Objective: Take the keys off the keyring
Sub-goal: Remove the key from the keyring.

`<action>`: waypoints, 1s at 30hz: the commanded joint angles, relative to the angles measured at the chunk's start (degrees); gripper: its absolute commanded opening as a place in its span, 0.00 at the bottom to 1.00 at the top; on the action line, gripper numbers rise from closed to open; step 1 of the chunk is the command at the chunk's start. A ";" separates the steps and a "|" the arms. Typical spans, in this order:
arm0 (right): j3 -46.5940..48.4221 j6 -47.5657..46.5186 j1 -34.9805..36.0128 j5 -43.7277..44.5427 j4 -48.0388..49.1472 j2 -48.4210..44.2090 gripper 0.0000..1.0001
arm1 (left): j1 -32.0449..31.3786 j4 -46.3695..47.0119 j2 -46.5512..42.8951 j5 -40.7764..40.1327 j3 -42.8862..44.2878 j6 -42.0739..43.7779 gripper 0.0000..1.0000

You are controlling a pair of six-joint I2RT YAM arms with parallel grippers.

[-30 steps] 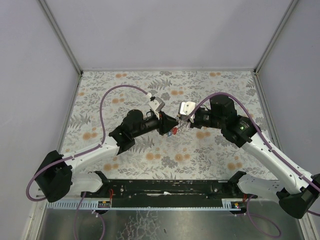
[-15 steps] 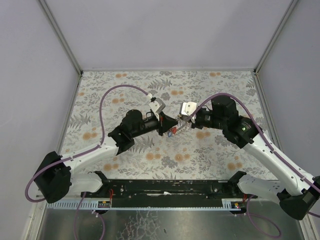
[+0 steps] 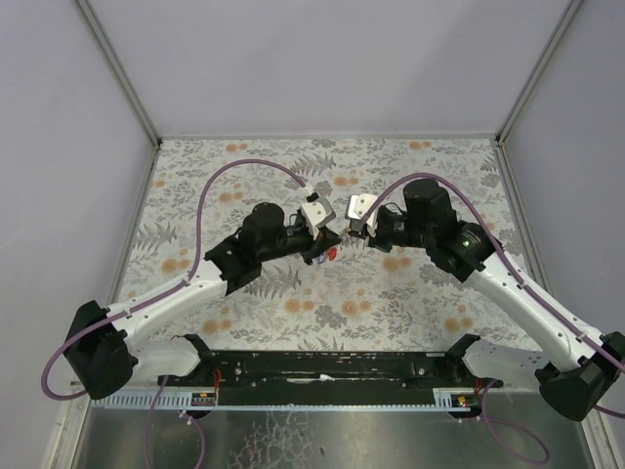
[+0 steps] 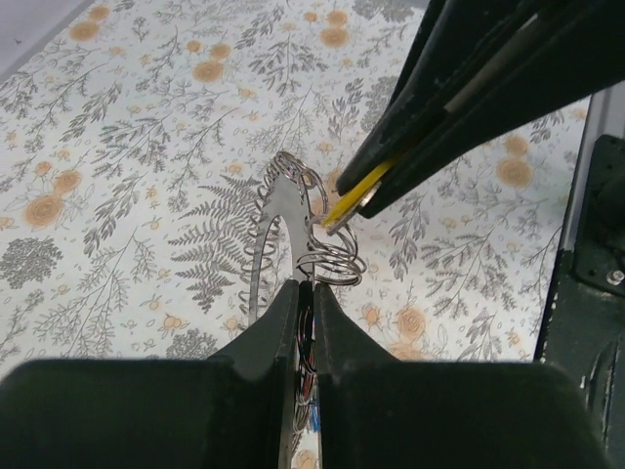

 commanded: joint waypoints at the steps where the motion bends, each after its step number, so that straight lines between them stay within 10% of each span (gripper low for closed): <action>1: 3.51 0.88 -0.44 -2.01 1.36 0.50 0.00 | -0.18 -3.13 -0.92 -1.00 2.63 5.59 0.00; 30: 2.41 7.49 -0.46 -2.47 6.85 4.72 0.00 | -1.37 -10.87 -1.48 -1.28 7.83 12.83 0.00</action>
